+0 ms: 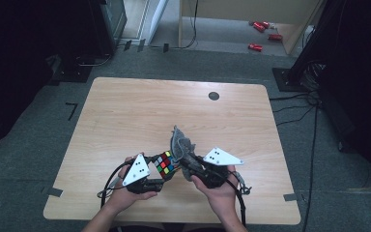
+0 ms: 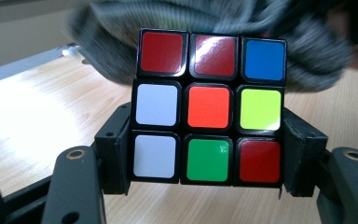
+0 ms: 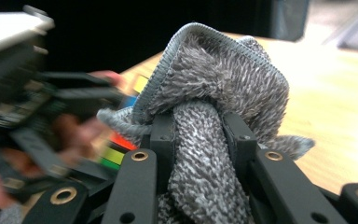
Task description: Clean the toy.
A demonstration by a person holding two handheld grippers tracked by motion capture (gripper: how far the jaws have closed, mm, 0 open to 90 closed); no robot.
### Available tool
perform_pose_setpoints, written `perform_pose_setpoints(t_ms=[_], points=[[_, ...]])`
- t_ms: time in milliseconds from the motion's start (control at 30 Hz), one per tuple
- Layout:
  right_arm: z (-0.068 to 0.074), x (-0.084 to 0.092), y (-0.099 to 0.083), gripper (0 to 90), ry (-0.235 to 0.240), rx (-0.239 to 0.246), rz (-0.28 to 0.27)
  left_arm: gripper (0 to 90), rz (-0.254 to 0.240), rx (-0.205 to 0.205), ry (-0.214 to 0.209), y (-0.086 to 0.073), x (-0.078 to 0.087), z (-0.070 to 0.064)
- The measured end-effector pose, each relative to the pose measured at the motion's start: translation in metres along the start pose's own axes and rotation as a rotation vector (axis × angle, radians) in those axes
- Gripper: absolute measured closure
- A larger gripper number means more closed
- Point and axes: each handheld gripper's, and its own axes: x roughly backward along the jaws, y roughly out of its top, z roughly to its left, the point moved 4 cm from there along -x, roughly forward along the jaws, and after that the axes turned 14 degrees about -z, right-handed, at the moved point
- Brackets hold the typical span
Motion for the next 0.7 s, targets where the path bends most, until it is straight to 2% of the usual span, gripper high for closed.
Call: perform_pose_setpoints(t_ms=[100,167,267,300,367,467,533,600,700], points=[[-0.003,0.001,-0.003,70.9,-0.012,-0.013,0.011,34.2,-0.002,0.013,0.000,-0.001,0.000,0.002],[0.004,0.002,0.002,70.8,0.010,-0.005,0.001,34.2,-0.001,0.022,-0.004,-0.002,-0.002,0.002],[0.020,0.002,0.009,70.7,0.059,0.044,-0.015,34.2,0.006,0.017,-0.010,-0.004,-0.003,0.000],[0.022,0.002,0.010,70.6,0.062,0.053,-0.016,34.2,0.004,0.015,-0.009,-0.004,-0.003,-0.001],[0.018,0.002,0.009,70.6,0.052,0.051,-0.017,34.2,-0.001,0.011,-0.007,-0.003,-0.003,-0.001],[0.000,0.002,0.000,70.7,-0.005,0.008,0.000,34.2,-0.010,0.011,-0.003,-0.001,-0.001,0.000],[-0.005,0.003,-0.003,70.7,-0.017,-0.008,0.007,34.2,-0.011,0.017,0.000,-0.001,0.000,0.001],[-0.003,0.004,-0.002,70.6,-0.013,-0.006,0.006,34.2,-0.011,0.026,0.000,-0.002,-0.001,0.003],[0.011,0.003,0.003,70.5,0.031,0.020,-0.012,34.2,0.000,0.023,0.001,-0.004,-0.002,0.002]])
